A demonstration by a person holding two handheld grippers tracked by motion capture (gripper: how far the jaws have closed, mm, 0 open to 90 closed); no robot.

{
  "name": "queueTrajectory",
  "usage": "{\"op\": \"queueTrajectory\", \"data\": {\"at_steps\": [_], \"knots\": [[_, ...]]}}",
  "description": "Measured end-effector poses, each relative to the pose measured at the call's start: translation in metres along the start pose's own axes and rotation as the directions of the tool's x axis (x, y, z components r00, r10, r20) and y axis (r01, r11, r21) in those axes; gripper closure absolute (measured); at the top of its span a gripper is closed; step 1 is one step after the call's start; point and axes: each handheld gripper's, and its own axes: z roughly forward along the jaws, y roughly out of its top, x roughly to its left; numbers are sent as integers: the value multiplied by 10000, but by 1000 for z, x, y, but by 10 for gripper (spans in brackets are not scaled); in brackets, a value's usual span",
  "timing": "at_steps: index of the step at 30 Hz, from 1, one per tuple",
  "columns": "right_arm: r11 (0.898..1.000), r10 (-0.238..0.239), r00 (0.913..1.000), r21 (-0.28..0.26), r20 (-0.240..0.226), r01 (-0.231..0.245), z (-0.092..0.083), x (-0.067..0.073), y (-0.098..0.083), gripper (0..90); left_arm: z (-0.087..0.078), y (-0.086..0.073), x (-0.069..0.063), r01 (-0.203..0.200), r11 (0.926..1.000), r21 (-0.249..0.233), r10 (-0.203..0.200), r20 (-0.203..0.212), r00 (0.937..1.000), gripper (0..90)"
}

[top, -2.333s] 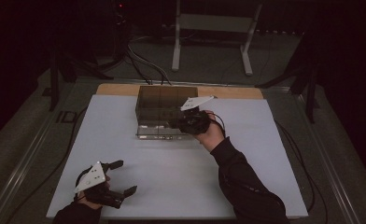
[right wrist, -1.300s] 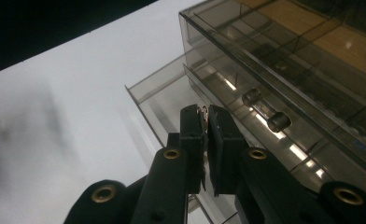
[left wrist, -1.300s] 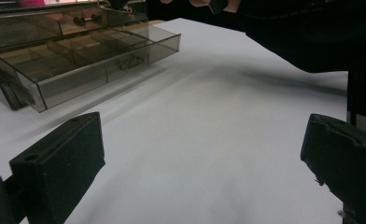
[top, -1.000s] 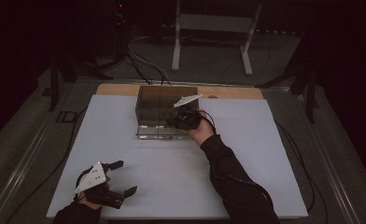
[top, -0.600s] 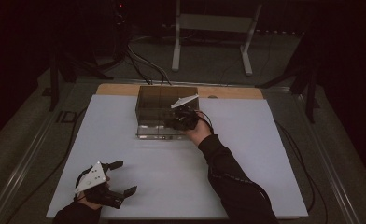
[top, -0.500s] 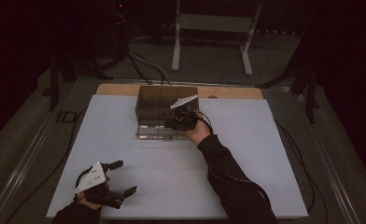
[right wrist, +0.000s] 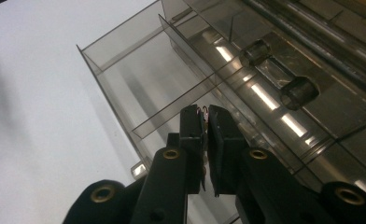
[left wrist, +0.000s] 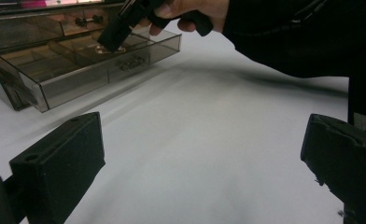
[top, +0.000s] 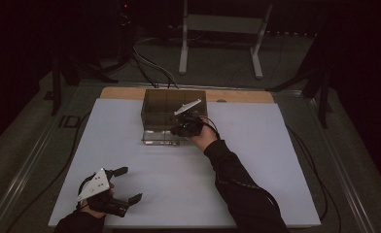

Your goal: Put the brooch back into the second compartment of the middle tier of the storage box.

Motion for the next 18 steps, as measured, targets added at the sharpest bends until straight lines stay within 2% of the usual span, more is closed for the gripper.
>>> {"op": "queueTrajectory", "data": {"at_steps": [3,5,8,18], "knots": [[10000,34,10000,19,-22,-34,1,-1,0,847,0,0,0,-49,10000,53,49,8,10000,3],[9999,104,9999,-100,-9,-104,0,-2,0,815,0,0,0,-15,10000,13,15,7,10000,3],[9987,385,9992,-344,-90,-388,-4,-5,1,790,0,0,0,-46,10000,55,46,-9,10000,3],[9966,436,9989,-695,-194,-448,-15,-3,-1,651,0,0,0,-19,10000,26,19,-20,10000,3]]}}
